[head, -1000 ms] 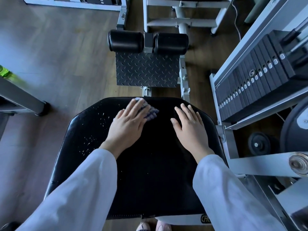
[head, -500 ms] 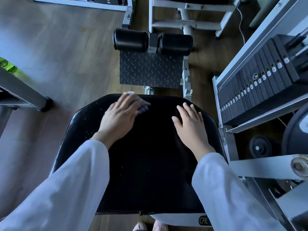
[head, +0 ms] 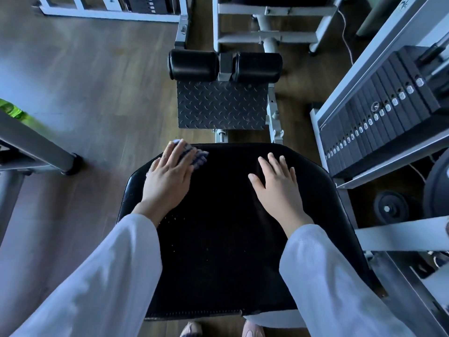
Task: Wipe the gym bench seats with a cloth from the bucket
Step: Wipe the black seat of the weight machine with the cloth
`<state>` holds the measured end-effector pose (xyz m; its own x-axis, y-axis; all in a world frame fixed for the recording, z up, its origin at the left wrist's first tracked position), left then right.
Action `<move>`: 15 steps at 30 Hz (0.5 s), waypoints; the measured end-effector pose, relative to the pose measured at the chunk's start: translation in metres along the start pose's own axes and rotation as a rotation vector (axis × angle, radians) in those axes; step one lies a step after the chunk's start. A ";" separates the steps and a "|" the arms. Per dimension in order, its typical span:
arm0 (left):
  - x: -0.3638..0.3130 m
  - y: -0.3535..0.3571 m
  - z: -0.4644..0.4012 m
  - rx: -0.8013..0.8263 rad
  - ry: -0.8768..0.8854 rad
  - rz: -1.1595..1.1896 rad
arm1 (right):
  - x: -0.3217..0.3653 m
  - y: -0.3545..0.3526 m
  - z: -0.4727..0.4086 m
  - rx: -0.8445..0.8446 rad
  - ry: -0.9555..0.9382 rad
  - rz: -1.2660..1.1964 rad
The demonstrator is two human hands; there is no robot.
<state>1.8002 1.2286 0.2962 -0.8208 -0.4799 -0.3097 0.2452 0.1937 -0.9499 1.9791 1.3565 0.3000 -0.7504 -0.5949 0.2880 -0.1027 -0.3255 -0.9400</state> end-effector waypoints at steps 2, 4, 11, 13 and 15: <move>-0.002 0.001 -0.003 0.001 -0.030 0.014 | 0.005 0.002 0.002 -0.015 0.031 -0.003; -0.012 0.000 0.005 0.001 0.071 0.040 | 0.010 0.005 0.004 -0.030 0.059 -0.001; -0.002 -0.004 0.017 0.073 0.266 0.038 | 0.036 0.013 0.010 -0.033 0.012 -0.024; 0.011 -0.007 0.001 0.087 0.089 0.048 | 0.037 0.014 0.012 -0.042 0.009 -0.024; 0.015 -0.005 -0.007 0.090 0.010 0.044 | 0.037 0.014 0.012 -0.049 0.014 -0.012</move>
<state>1.7833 1.2264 0.2970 -0.8132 -0.4644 -0.3509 0.3258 0.1363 -0.9355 1.9584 1.3211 0.2999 -0.7579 -0.5806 0.2974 -0.1437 -0.2961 -0.9443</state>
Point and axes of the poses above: each hand's wrist, its own z-axis away from the middle knuckle, its own y-axis out of the palm, x = y × z, the point moved 5 cm from there along -z, towards the middle knuckle, and after that the axes turned 4 degrees about z, right-handed, at the moved point
